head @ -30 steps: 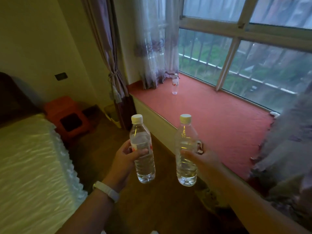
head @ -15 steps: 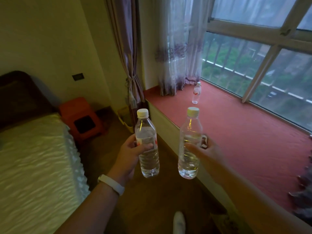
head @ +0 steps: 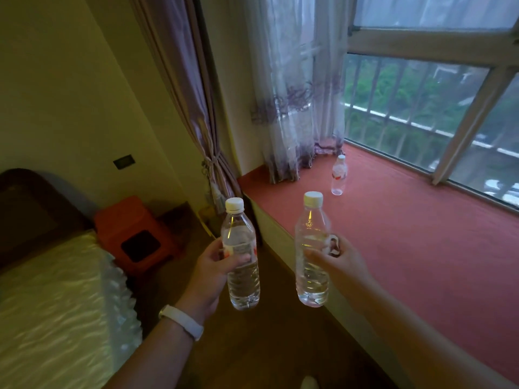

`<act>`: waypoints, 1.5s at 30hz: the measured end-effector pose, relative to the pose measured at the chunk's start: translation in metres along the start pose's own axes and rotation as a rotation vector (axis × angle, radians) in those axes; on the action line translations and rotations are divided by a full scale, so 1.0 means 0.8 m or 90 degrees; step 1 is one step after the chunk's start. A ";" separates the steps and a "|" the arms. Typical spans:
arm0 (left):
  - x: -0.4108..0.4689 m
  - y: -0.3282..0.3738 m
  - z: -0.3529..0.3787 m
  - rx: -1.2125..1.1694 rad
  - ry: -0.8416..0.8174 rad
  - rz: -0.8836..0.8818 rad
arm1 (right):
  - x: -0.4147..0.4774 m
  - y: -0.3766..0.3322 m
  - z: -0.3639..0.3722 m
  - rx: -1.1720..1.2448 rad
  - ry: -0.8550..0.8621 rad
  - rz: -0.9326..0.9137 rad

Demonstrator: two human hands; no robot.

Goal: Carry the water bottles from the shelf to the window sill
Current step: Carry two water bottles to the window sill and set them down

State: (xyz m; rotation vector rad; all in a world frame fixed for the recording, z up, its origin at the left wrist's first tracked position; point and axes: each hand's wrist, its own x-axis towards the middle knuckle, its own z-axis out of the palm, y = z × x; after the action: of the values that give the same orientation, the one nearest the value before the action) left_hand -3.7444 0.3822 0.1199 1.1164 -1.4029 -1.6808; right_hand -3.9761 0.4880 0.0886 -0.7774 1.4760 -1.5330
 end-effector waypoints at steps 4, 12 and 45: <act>0.067 0.016 0.030 -0.002 -0.022 0.021 | 0.059 -0.019 -0.027 -0.005 0.015 -0.004; 0.172 0.031 0.094 -0.014 -0.087 0.018 | 0.127 -0.041 -0.081 0.015 0.062 -0.010; 0.677 -0.003 0.388 0.115 -0.517 -0.114 | 0.444 -0.045 -0.251 0.005 0.500 0.046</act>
State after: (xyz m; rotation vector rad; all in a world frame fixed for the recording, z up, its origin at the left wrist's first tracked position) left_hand -4.2485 0.0251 0.0312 0.6667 -2.0141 -2.3170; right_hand -4.3177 0.2636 0.0596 -0.0835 2.0131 -1.8895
